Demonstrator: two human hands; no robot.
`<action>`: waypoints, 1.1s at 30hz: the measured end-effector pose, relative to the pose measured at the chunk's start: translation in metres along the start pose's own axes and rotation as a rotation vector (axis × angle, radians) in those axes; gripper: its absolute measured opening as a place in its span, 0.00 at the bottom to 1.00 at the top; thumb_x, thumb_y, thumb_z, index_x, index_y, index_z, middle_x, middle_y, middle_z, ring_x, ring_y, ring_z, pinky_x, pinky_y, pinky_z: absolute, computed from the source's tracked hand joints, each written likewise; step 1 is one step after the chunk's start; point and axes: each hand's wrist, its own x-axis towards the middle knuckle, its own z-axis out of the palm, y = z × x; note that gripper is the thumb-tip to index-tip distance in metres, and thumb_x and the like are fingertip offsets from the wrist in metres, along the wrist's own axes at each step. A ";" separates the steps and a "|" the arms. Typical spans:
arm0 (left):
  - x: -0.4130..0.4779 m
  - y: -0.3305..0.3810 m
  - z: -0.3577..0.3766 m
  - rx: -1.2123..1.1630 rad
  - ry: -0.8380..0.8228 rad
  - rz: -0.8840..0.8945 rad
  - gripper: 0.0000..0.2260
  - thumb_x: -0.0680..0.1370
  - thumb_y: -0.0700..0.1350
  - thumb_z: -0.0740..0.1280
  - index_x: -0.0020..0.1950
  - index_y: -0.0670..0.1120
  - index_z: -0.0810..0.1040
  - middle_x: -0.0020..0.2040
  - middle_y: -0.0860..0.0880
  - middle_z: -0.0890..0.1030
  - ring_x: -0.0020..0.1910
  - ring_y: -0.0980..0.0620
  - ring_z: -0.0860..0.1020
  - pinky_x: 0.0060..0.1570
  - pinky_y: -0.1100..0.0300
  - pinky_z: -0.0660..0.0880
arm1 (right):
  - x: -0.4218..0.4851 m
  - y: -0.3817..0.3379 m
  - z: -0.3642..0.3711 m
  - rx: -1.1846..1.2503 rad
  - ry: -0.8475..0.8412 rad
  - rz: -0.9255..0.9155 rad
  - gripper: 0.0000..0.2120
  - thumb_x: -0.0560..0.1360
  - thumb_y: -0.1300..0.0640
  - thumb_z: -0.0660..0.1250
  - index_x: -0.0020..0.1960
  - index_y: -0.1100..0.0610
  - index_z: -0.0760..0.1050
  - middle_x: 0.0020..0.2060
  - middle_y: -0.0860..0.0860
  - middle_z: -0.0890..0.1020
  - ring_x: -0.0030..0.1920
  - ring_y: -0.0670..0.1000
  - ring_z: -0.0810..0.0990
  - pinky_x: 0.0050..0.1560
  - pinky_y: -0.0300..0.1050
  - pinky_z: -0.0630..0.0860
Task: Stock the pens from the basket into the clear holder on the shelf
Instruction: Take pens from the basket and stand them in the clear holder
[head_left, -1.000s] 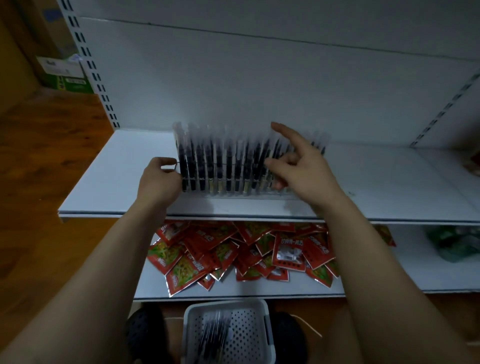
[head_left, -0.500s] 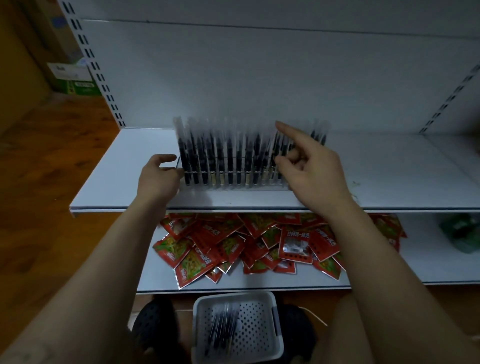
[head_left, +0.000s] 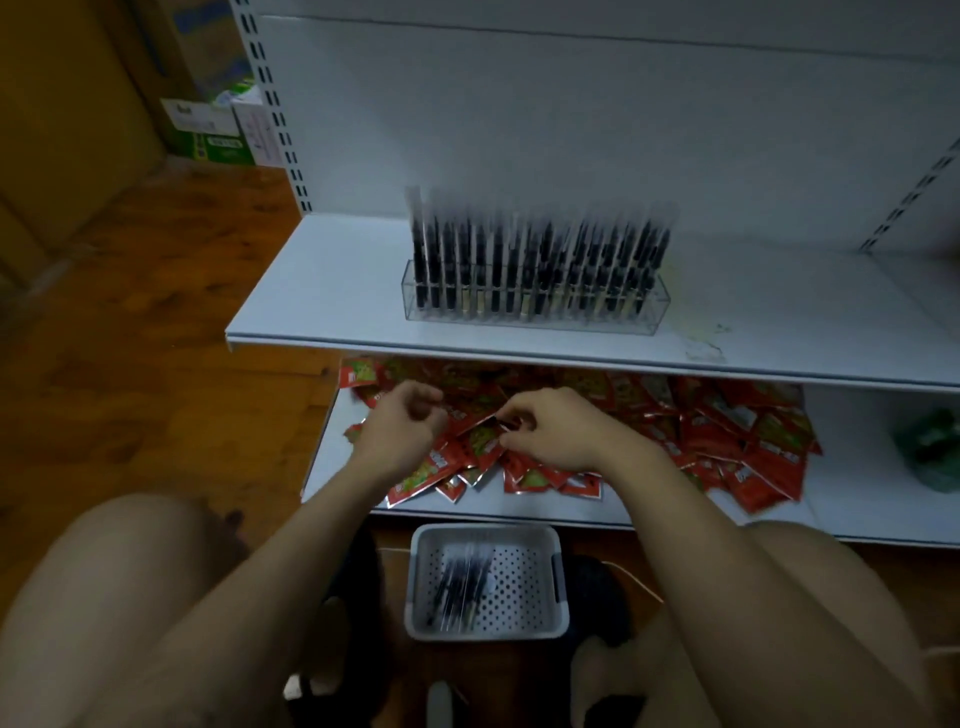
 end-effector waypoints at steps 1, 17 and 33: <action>-0.006 -0.010 0.005 0.047 -0.060 0.003 0.05 0.78 0.41 0.67 0.53 0.47 0.76 0.45 0.52 0.79 0.44 0.54 0.78 0.39 0.66 0.73 | 0.002 0.002 0.011 -0.026 -0.071 0.017 0.15 0.77 0.51 0.67 0.62 0.54 0.77 0.52 0.50 0.81 0.48 0.50 0.79 0.46 0.41 0.72; -0.032 -0.156 0.054 0.244 -0.335 -0.400 0.10 0.77 0.43 0.67 0.56 0.42 0.78 0.48 0.45 0.80 0.46 0.49 0.79 0.46 0.61 0.74 | 0.010 0.073 0.206 0.083 -0.534 0.388 0.13 0.79 0.60 0.59 0.41 0.66 0.74 0.40 0.62 0.75 0.35 0.53 0.71 0.42 0.47 0.69; 0.002 -0.252 0.110 -0.015 -0.318 -0.810 0.06 0.76 0.39 0.67 0.40 0.48 0.78 0.39 0.47 0.79 0.40 0.50 0.77 0.31 0.64 0.68 | 0.100 0.099 0.345 0.117 -0.690 0.536 0.34 0.79 0.56 0.60 0.79 0.55 0.47 0.78 0.58 0.45 0.76 0.62 0.55 0.73 0.53 0.62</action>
